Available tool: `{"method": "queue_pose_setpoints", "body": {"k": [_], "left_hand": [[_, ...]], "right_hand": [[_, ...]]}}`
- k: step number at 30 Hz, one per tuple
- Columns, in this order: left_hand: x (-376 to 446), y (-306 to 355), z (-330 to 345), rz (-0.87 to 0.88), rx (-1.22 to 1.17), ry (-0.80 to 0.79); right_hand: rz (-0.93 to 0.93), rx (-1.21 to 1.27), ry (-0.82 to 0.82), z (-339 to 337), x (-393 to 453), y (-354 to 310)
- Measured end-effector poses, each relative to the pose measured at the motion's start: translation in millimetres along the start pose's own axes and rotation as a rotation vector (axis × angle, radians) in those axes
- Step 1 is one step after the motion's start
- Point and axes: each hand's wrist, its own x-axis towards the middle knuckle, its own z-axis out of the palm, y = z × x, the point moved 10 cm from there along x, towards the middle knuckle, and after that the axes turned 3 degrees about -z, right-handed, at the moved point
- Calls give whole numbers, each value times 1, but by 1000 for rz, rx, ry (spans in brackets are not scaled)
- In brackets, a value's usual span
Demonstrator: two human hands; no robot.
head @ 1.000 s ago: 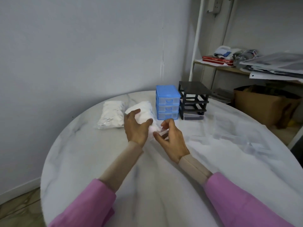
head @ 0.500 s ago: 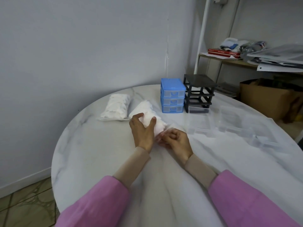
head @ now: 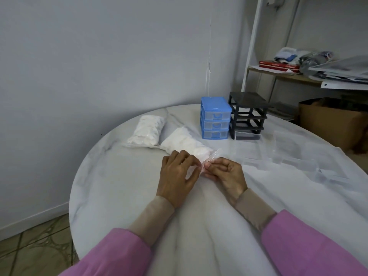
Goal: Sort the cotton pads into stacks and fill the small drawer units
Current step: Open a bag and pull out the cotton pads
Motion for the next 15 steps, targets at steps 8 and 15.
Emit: {"method": "queue_pose_setpoints", "body": {"k": [8, 15], "left_hand": [[-3, 4, 9, -44, -264, -83], [-5, -5, 11, -86, -279, -45]], "right_hand": [[-52, -103, -23, -1, -1, -7], [-12, -126, -119, 11, -3, 4]]}}
